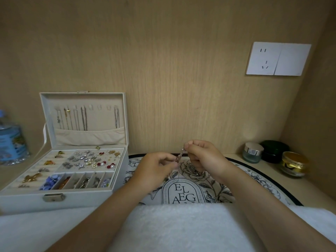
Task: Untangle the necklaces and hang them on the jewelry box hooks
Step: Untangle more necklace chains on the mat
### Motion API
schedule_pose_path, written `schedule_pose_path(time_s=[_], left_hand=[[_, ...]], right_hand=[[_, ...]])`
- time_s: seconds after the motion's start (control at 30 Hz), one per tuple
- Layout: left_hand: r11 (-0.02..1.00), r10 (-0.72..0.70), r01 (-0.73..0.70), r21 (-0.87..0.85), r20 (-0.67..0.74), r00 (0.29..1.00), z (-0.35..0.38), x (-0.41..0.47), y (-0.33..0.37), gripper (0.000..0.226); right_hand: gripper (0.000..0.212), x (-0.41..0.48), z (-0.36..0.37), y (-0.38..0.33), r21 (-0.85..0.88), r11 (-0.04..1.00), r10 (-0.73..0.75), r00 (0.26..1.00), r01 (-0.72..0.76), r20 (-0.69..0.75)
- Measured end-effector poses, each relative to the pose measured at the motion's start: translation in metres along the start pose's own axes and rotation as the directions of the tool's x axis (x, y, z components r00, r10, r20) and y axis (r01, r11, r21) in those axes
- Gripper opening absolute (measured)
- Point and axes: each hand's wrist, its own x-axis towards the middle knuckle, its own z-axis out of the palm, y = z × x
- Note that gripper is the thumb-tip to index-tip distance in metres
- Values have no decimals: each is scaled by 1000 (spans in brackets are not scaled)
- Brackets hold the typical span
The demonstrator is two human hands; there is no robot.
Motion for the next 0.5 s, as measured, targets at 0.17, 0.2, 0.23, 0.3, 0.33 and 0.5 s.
schedule_pose_path(time_s=[0.17,0.2,0.23,0.3,0.33,0.5], left_hand=[[984,-57,49,-169,-44,997,-9,-1,10,9],[981,-77,68,-180,-42,996,-10,-2,12,10],[983,-82,74,-165,-45,996,-10,-2,13,12],[995,-57,52,-83,-68,996,-8,-3,14,17],[998,-45,41,-53,-82,996,-8,-4,15,18],[996,-70,66,-59,-57,996,-6,-1,15,21]], right_hand=[[18,1,-4,2,4,1000,-12,1000,12,-22],[18,1,-4,3,-8,1000,-21,1000,20,-20],[19,1,-4,4,-21,999,-31,999,31,-17],[20,1,-2,5,-49,998,-51,999,51,-11],[21,1,0,5,-58,997,-58,998,58,-7],[24,0,0,3,-23,998,-55,997,56,58]])
